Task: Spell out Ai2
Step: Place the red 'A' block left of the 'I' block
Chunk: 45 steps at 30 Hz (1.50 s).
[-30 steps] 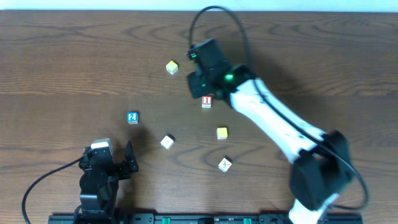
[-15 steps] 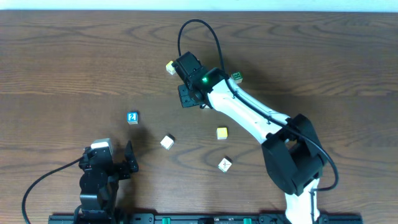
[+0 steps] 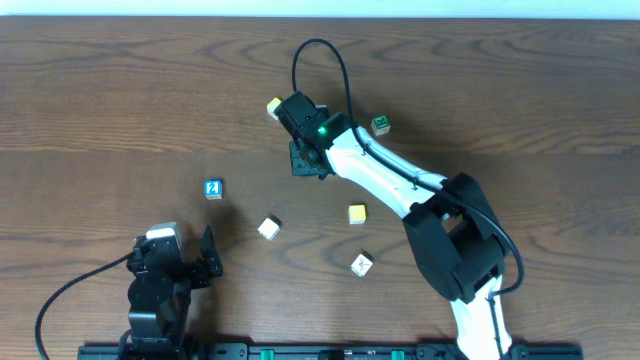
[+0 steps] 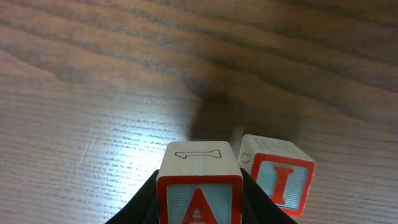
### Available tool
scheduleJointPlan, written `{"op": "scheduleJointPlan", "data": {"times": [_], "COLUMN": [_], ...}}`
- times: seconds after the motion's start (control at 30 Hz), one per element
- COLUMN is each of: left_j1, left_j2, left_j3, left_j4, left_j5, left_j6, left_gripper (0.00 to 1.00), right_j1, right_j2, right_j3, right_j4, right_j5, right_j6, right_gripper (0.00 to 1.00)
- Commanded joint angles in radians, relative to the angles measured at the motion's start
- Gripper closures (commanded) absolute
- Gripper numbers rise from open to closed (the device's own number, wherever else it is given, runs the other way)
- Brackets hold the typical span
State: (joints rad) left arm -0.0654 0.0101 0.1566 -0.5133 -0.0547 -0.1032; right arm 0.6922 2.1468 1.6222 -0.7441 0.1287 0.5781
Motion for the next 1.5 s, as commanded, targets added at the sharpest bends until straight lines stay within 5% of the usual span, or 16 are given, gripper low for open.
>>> {"op": "scheduleJointPlan", "data": {"times": [0.0,0.9,1.17,1.47], "left_j1": [0.006,0.006,0.006,0.006], "left_j2": [-0.006,-0.006,-0.006,-0.006], "left_j3": [-0.016,-0.016,-0.016,-0.016], "left_j4": [0.001,0.001,0.001,0.001], "left_j5": [0.001,0.001,0.001,0.001], "left_j6": [0.014,0.014,0.014,0.014], "left_gripper": [0.05,0.05,0.04,0.05], "right_j1": [0.026,0.04,0.039,0.039], "right_j2": [-0.001,0.047,0.048,0.048], "right_j3": [0.019,0.019,0.019,0.019], "right_j4": [0.009,0.027,0.027,0.041], "right_j5": [0.033,0.07,0.081,0.094], "right_j6": [0.039,0.088,0.092,0.094], "right_gripper": [0.76,0.74,0.59,0.58]}}
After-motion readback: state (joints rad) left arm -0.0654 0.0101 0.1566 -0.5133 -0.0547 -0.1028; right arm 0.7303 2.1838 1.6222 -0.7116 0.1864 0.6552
